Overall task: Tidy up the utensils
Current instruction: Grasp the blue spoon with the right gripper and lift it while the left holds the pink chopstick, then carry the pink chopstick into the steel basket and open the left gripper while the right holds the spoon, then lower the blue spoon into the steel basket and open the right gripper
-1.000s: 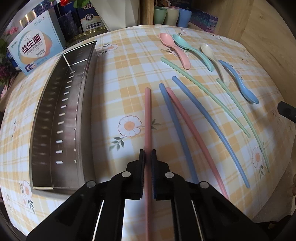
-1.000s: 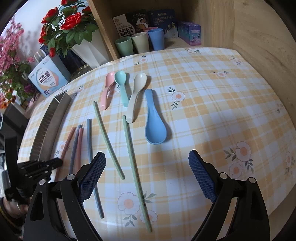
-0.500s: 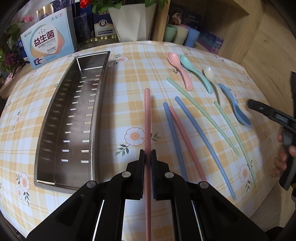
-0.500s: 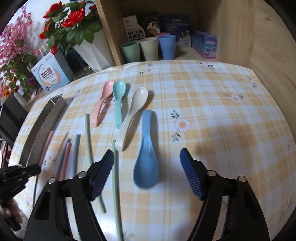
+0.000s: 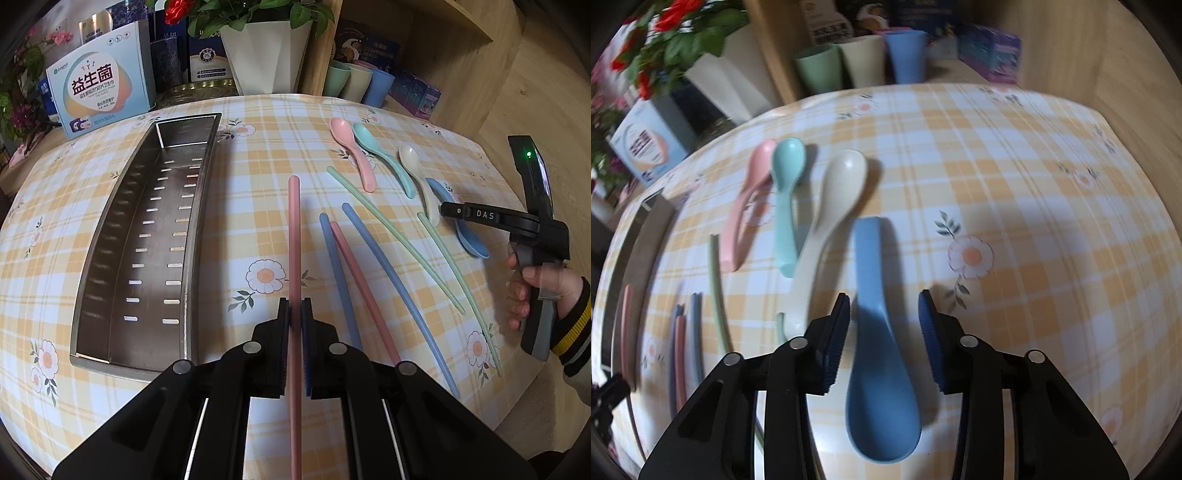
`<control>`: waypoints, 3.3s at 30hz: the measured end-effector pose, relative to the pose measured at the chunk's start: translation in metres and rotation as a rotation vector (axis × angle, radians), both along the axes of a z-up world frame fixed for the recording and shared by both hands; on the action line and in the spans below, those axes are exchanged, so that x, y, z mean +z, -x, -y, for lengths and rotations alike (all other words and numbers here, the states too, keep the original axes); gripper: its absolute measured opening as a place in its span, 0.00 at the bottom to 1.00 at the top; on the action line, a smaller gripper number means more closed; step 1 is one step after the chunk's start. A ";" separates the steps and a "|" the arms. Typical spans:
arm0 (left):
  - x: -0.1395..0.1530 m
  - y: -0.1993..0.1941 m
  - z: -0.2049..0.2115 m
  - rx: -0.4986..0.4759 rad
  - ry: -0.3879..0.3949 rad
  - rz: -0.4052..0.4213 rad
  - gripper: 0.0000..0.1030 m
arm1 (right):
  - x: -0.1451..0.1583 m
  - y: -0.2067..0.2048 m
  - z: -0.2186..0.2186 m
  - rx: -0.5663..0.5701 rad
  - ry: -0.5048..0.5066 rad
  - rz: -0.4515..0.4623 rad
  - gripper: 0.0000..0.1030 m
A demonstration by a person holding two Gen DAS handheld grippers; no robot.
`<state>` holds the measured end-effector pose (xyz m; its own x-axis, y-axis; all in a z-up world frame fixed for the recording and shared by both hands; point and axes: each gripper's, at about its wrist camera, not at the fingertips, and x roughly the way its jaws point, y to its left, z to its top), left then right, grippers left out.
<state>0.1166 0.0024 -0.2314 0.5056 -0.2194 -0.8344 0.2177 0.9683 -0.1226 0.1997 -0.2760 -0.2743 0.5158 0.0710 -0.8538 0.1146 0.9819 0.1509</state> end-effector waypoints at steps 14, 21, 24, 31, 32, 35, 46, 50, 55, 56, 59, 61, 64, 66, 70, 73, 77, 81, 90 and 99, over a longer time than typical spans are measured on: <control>-0.001 0.005 0.000 0.001 0.032 -0.005 0.06 | -0.002 0.002 -0.009 -0.036 0.062 0.009 0.31; -0.002 0.006 0.000 0.002 0.035 -0.003 0.06 | -0.001 0.005 -0.007 -0.027 0.043 0.009 0.18; -0.002 0.006 -0.002 0.010 0.041 -0.001 0.06 | 0.002 0.017 -0.009 -0.030 0.017 0.021 0.17; -0.001 0.007 -0.003 0.015 0.053 -0.003 0.06 | 0.019 0.048 -0.019 -0.017 -0.023 0.080 0.16; 0.000 0.007 -0.004 0.015 0.055 -0.003 0.06 | 0.021 0.052 -0.021 -0.010 -0.019 0.088 0.15; 0.001 0.008 -0.005 0.015 0.062 -0.001 0.06 | 0.025 0.057 -0.026 0.009 -0.023 0.091 0.06; 0.005 0.009 -0.011 0.037 0.077 0.005 0.06 | 0.024 0.059 -0.028 0.007 -0.064 0.072 0.06; 0.008 0.008 -0.015 0.033 0.088 0.006 0.06 | 0.031 0.061 -0.028 -0.006 -0.095 0.082 0.06; 0.030 -0.003 -0.042 0.071 0.135 0.023 0.06 | 0.047 0.060 -0.030 -0.012 -0.140 0.106 0.06; 0.034 -0.006 -0.048 0.076 0.139 0.023 0.06 | 0.049 0.059 -0.030 -0.012 -0.147 0.111 0.06; 0.047 -0.024 -0.068 0.088 0.122 0.024 0.06 | 0.054 0.057 -0.035 -0.007 -0.168 0.121 0.06; 0.047 -0.044 -0.080 0.107 0.107 -0.014 0.06 | 0.056 0.057 -0.039 0.005 -0.169 0.125 0.06; 0.041 -0.072 -0.096 0.150 0.115 -0.050 0.06 | 0.056 0.057 -0.042 0.011 -0.163 0.124 0.06; 0.037 -0.085 -0.101 0.159 0.106 -0.065 0.06 | 0.055 0.058 -0.039 0.005 -0.161 0.118 0.06; 0.026 -0.113 -0.095 0.145 0.081 -0.092 0.06 | 0.052 0.057 -0.030 -0.024 -0.160 0.106 0.06; 0.012 -0.129 -0.087 0.123 0.030 -0.120 0.06 | 0.050 0.059 -0.026 -0.038 -0.158 0.102 0.06; -0.004 -0.137 -0.083 0.110 0.006 -0.157 0.06 | 0.049 0.059 -0.023 -0.046 -0.155 0.093 0.06; -0.011 -0.138 -0.081 0.092 0.020 -0.178 0.07 | 0.047 0.059 -0.024 -0.049 -0.156 0.083 0.06; 0.005 -0.133 -0.090 0.112 0.031 -0.130 0.54 | 0.052 0.056 -0.037 -0.023 -0.159 0.056 0.06; 0.049 -0.102 -0.127 0.094 0.036 -0.005 0.89 | 0.069 0.029 -0.098 0.056 -0.219 -0.005 0.06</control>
<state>0.2189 0.1292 -0.1827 0.5214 -0.2012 -0.8292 0.1254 0.9793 -0.1587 0.1704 -0.1784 -0.2056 0.5019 0.2830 -0.8173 0.0623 0.9307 0.3605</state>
